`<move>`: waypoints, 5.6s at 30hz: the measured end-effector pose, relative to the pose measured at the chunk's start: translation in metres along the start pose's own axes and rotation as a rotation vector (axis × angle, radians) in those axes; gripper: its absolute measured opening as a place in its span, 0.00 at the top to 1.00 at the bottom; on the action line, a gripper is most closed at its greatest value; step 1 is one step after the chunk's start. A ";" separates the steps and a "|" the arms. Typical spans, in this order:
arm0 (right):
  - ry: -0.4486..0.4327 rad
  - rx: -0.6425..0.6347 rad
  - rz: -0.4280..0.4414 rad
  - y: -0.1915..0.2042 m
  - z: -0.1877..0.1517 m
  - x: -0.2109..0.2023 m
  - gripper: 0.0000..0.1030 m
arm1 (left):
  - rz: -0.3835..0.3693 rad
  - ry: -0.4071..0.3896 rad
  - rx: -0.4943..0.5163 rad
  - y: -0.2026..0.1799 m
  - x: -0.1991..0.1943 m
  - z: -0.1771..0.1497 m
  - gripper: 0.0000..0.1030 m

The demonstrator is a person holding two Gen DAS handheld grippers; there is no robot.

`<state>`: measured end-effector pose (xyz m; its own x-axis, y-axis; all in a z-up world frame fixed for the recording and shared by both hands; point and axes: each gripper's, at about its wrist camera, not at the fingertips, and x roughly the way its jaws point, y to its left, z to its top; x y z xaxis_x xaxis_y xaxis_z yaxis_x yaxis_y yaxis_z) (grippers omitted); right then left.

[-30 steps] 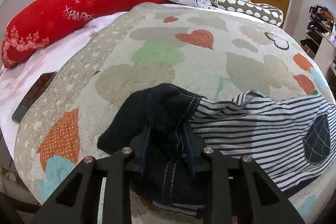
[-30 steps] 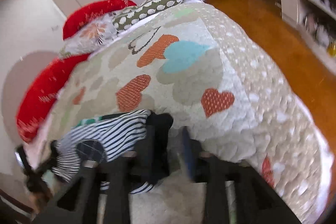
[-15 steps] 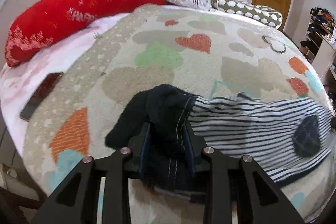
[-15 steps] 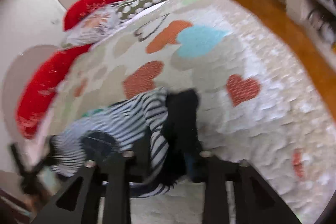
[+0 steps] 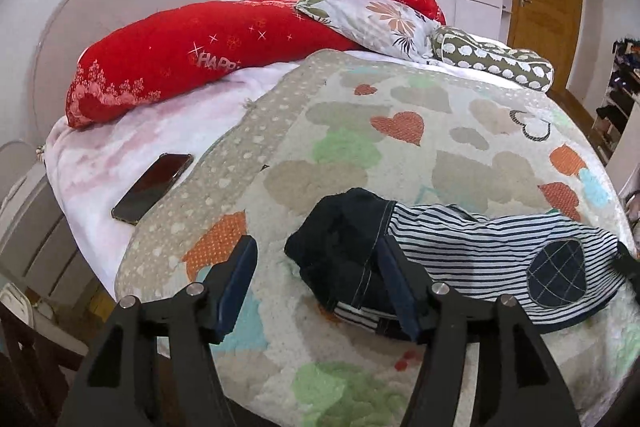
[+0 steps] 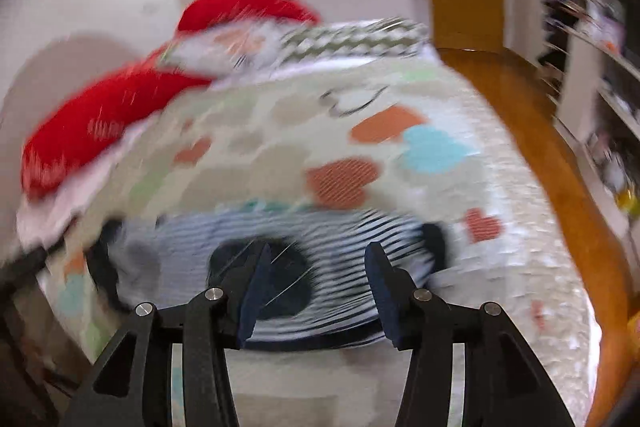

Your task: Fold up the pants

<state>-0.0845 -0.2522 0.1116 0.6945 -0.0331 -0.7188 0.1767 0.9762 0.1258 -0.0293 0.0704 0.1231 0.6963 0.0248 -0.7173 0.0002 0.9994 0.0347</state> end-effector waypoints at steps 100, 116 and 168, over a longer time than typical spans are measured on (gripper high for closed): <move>0.217 -0.165 0.400 0.093 -0.014 0.064 0.65 | -0.417 0.132 -0.039 -0.037 0.046 0.023 0.47; 0.274 -0.119 0.138 0.089 0.014 0.120 0.78 | -0.282 0.206 -0.349 0.083 0.072 -0.010 0.47; 0.725 -0.514 0.015 0.338 0.032 0.195 0.72 | -0.463 0.113 -0.304 0.079 0.077 -0.051 0.32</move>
<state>0.1330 0.0644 0.0354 0.0509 -0.0456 -0.9977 -0.2849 0.9568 -0.0582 -0.0121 0.1527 0.0351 0.5915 -0.4322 -0.6806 0.0693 0.8683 -0.4911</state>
